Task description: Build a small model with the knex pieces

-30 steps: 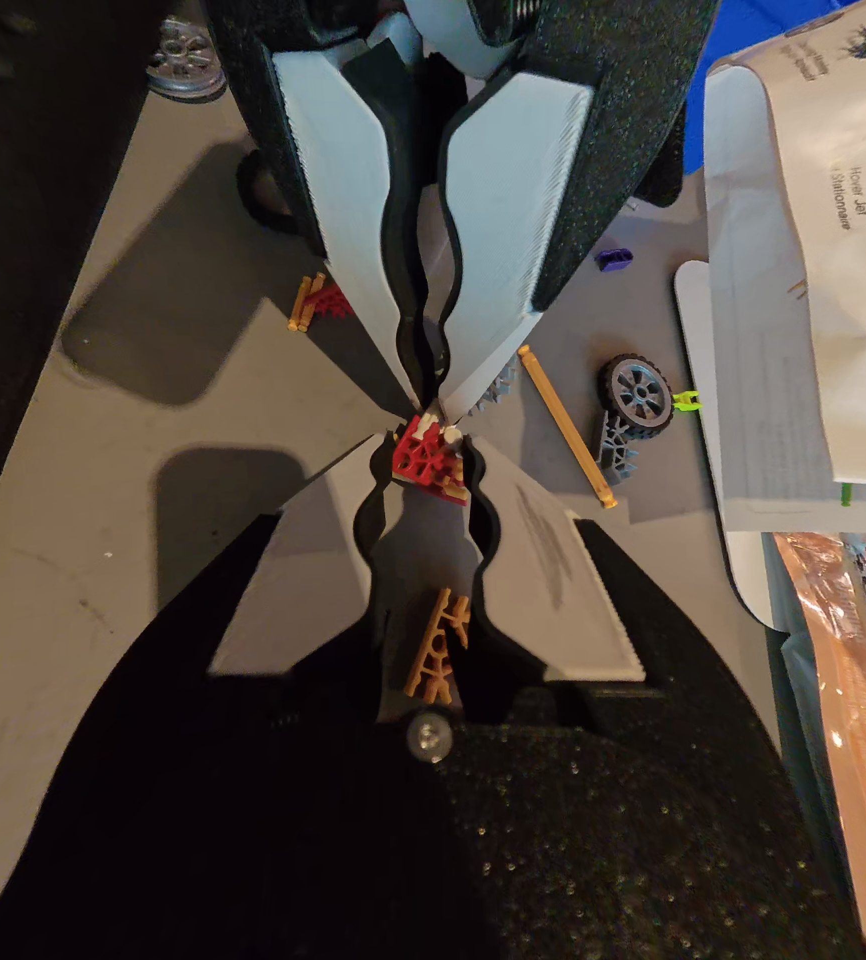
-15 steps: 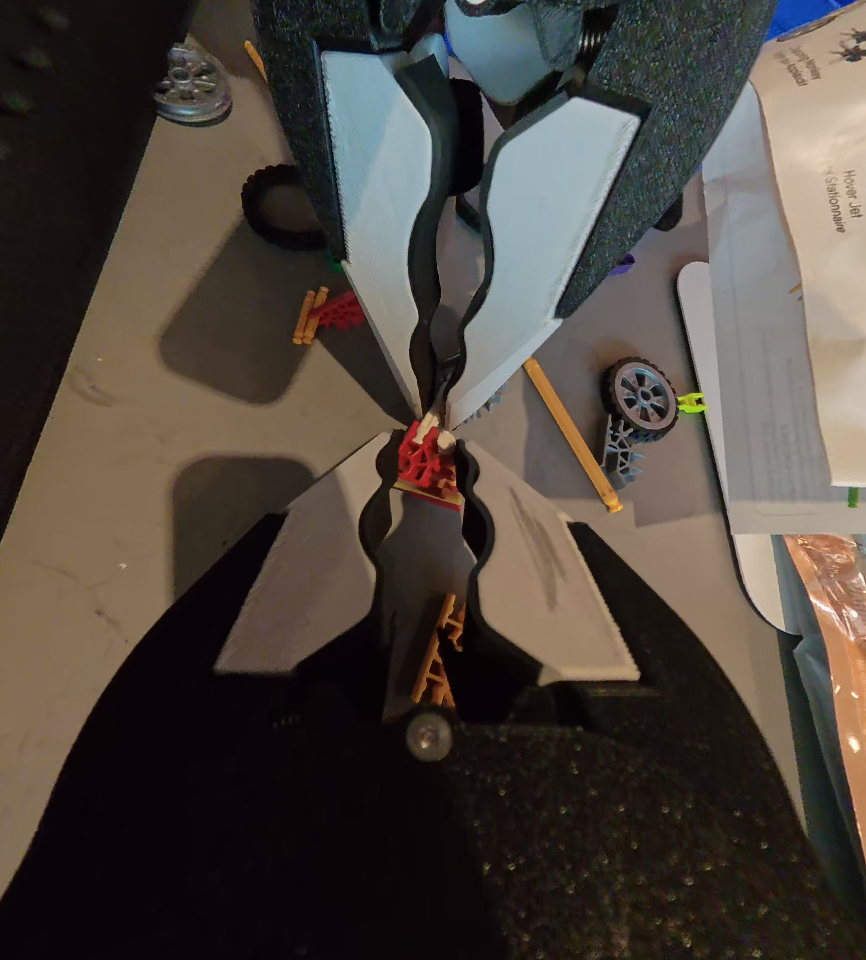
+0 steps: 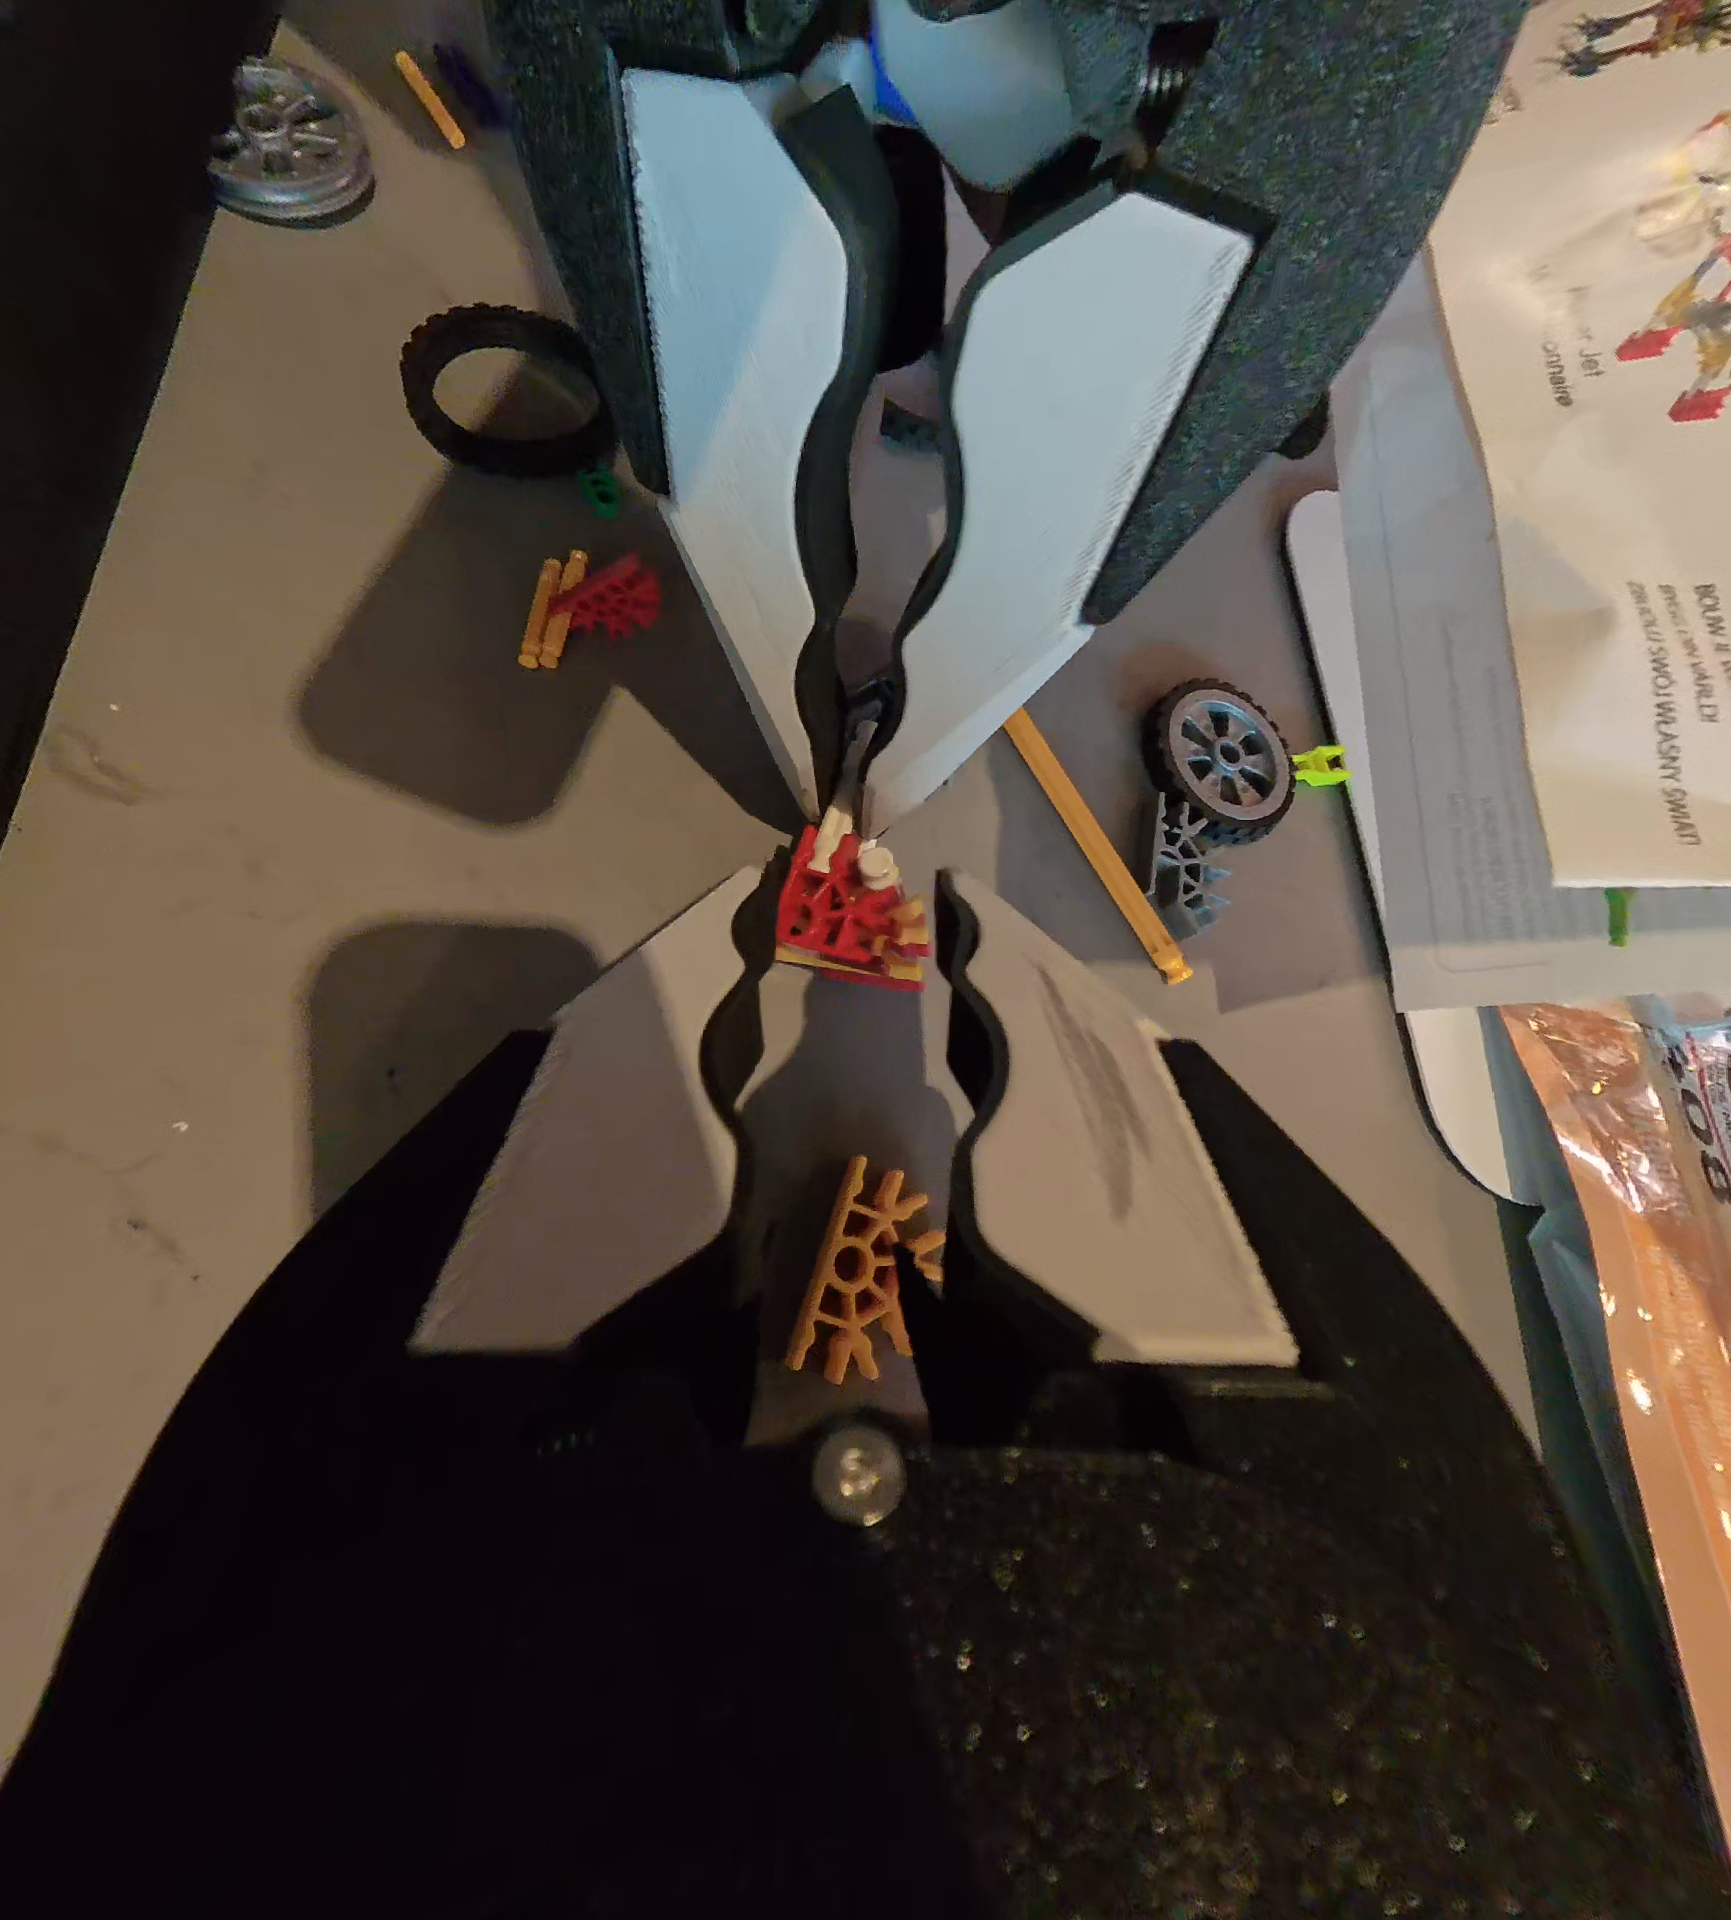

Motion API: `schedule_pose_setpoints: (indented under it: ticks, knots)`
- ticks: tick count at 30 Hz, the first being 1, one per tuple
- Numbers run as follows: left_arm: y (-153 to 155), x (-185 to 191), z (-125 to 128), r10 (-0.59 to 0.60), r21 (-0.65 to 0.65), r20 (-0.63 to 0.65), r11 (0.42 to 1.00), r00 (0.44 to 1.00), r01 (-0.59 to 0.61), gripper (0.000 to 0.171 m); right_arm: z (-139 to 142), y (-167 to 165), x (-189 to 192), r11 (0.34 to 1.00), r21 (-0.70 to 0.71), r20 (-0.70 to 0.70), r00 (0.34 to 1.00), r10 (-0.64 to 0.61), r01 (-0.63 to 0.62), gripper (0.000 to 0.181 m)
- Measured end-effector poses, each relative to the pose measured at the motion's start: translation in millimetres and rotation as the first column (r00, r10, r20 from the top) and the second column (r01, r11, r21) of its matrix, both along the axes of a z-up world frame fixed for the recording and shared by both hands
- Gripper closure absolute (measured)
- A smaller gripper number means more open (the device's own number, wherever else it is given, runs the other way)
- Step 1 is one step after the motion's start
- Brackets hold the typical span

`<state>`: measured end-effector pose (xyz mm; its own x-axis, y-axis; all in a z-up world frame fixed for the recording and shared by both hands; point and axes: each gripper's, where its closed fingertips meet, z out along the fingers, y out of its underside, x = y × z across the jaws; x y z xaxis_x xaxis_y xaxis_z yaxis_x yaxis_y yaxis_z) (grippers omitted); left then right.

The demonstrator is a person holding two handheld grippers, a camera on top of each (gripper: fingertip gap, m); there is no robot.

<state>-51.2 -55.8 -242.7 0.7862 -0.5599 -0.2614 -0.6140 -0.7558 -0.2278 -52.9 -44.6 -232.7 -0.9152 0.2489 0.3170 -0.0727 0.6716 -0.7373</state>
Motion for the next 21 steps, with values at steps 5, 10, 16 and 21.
schedule_pose_setpoints:
  ticks: [5, 10, 16, 21]
  knots:
    - [0.2, 3.1, -0.5, -0.058, 0.003, -0.018, 0.998, 0.998, 0.058, 0.169, -4.6, -0.5, 1.7, 1.0, -0.02, 0.078, 0.997, -0.005, 0.006, 0.14]
    - [1.1, 4.0, -0.9, -0.065, 0.005, -0.012, 0.998, 0.998, 0.065, 0.169, -6.9, -1.9, 5.3, 1.0, -0.013, 0.097, 0.995, 0.014, -0.013, 0.153]
    - [4.1, 3.3, -1.4, -0.066, -0.01, -0.012, 0.998, 0.998, 0.066, 0.169, 3.5, 3.2, 4.0, 0.997, -0.08, 0.141, 0.99, 0.0, 0.012, 0.159]
    - [5.0, 3.2, -1.4, -0.07, -0.023, -0.008, 0.997, 0.997, 0.07, 0.169, 4.5, 9.4, 1.3, 0.993, -0.112, 0.211, 0.977, -0.021, 0.045, 0.164]
